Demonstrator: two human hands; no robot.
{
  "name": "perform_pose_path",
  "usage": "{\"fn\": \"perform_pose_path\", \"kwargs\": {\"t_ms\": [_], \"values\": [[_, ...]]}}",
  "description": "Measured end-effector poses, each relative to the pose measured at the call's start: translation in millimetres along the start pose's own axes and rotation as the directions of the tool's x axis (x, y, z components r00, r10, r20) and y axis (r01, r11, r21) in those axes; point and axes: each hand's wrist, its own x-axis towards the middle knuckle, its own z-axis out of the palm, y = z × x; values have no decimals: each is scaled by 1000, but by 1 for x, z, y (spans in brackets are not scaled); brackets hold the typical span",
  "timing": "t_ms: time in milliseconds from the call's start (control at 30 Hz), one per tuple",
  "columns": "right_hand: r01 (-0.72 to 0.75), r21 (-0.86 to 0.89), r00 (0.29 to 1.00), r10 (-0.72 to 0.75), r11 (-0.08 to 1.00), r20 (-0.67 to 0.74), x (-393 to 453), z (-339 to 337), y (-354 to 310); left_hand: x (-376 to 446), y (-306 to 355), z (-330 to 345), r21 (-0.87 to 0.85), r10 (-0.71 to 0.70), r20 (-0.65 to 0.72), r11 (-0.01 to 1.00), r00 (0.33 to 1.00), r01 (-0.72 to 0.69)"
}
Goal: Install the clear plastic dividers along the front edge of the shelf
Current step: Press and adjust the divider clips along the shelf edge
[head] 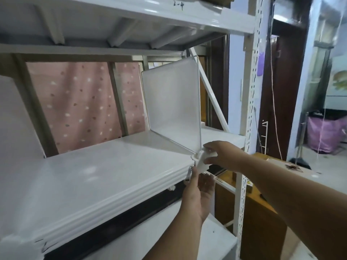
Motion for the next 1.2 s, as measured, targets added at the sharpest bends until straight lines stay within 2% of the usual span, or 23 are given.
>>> {"fn": "perform_pose_path", "kwargs": {"t_ms": [133, 267, 467, 767, 1200], "values": [[35, 85, 998, -39, 996, 42, 16, 5, 11, 13, 2, -8, 27, 17, 49, 999, 999, -18], [71, 51, 997, -71, 996, -1, 22, 12, 17, 16, 1, -5, -30, 60, 128, 998, 990, -56], [51, 33, 998, -49, 998, -47, 25, 19, 19, 15, 3, -5, -49, 64, 139, 997, 988, -58], [41, 122, 989, -23, 992, -149, 27, 34, 29, 15, -3, -2, -97, 98, 123, 992, 988, -86], [62, 233, 981, -17, 971, -192, 24, 42, 30, 17, -6, -2, -103, 128, 89, 988, 988, -118]]}}
